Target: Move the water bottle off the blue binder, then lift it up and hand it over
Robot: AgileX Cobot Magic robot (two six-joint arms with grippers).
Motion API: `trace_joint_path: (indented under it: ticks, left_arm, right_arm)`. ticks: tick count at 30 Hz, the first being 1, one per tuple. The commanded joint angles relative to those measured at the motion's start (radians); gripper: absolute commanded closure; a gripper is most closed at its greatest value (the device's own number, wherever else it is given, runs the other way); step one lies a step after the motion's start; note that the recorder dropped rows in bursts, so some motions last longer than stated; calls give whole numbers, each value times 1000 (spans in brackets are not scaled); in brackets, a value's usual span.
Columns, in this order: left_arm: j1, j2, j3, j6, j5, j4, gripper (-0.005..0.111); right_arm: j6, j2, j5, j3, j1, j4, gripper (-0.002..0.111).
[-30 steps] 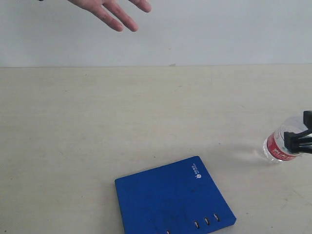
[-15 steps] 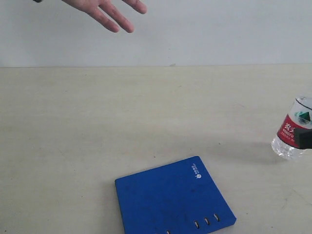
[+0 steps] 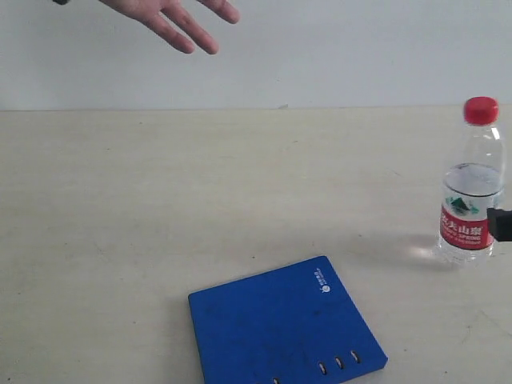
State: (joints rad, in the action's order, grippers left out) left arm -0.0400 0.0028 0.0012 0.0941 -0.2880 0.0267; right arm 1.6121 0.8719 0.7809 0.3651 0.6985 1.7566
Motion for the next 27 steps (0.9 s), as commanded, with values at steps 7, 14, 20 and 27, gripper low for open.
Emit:
trace_joint_path:
  ticks: [7, 14, 20, 27]
  left_arm:
    - [3, -3, -1, 9, 5, 7, 102]
    - [3, -3, -1, 9, 5, 7, 102]
    - [3, -3, -1, 9, 5, 7, 102]
    - [3, -3, -1, 9, 5, 7, 102]
  right_arm:
    - [126, -245, 40, 167, -1, -12, 65]
    - [291, -484, -78, 190, -1, -12, 65]
    - [262, -605, -236, 130, -1, -12, 65]
    - [143, -621, -376, 30, -1, -12, 90]
